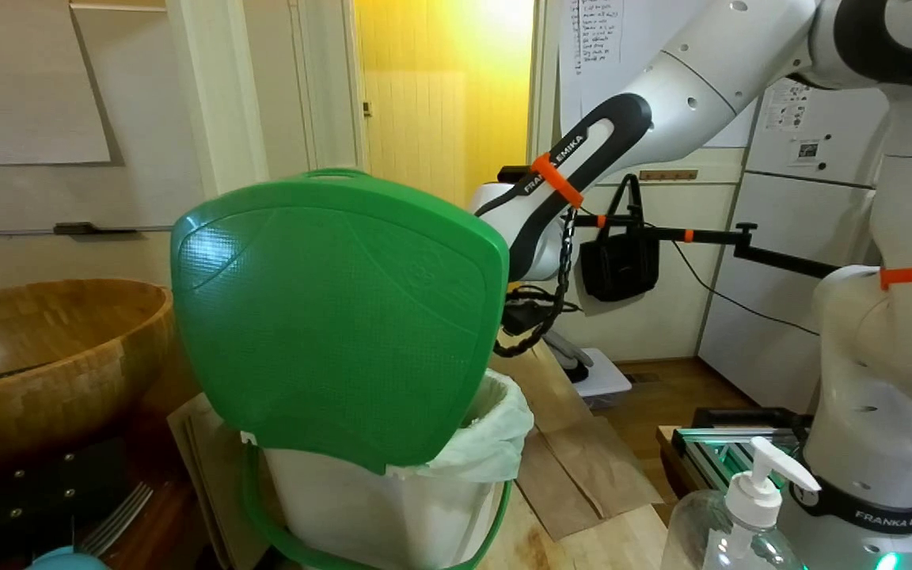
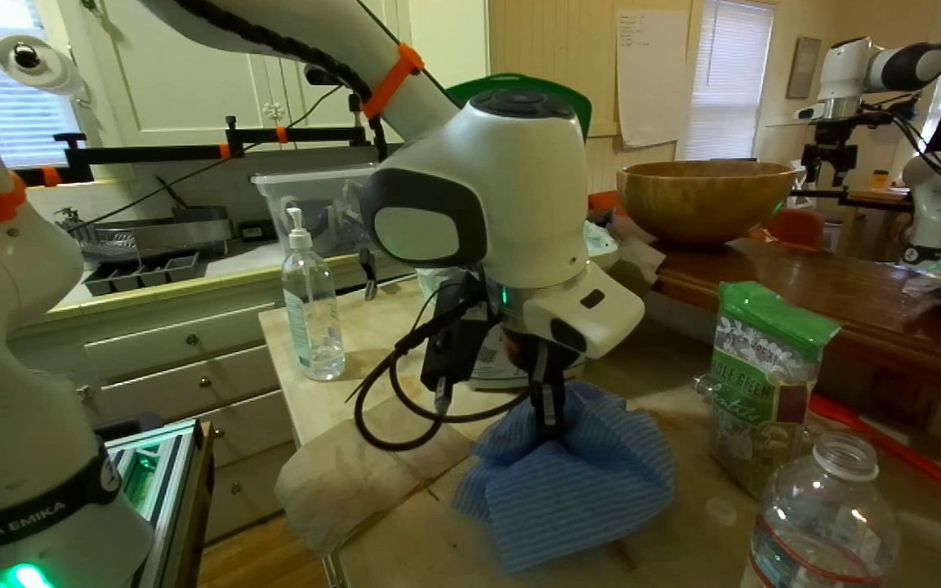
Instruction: Open the bin, take the blue object and then put it back, then close the bin
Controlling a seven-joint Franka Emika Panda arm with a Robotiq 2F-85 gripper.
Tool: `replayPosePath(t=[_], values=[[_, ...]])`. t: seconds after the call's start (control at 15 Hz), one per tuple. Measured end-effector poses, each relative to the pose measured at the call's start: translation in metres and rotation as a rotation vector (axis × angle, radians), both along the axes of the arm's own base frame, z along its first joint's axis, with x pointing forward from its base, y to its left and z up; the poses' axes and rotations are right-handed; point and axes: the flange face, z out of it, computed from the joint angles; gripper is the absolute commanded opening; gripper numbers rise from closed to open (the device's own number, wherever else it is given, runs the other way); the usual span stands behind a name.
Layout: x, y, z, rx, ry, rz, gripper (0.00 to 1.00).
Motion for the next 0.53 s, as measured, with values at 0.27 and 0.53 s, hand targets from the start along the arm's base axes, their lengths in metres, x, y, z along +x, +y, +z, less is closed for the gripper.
replayPosePath(t=[0.27, 0.53], values=[[-0.002, -0.009, 0.026, -0.013, -0.05, -0.014, 0.04], [-0.003, -0.011, 0.063, -0.03, -0.121, -0.015, 0.04]])
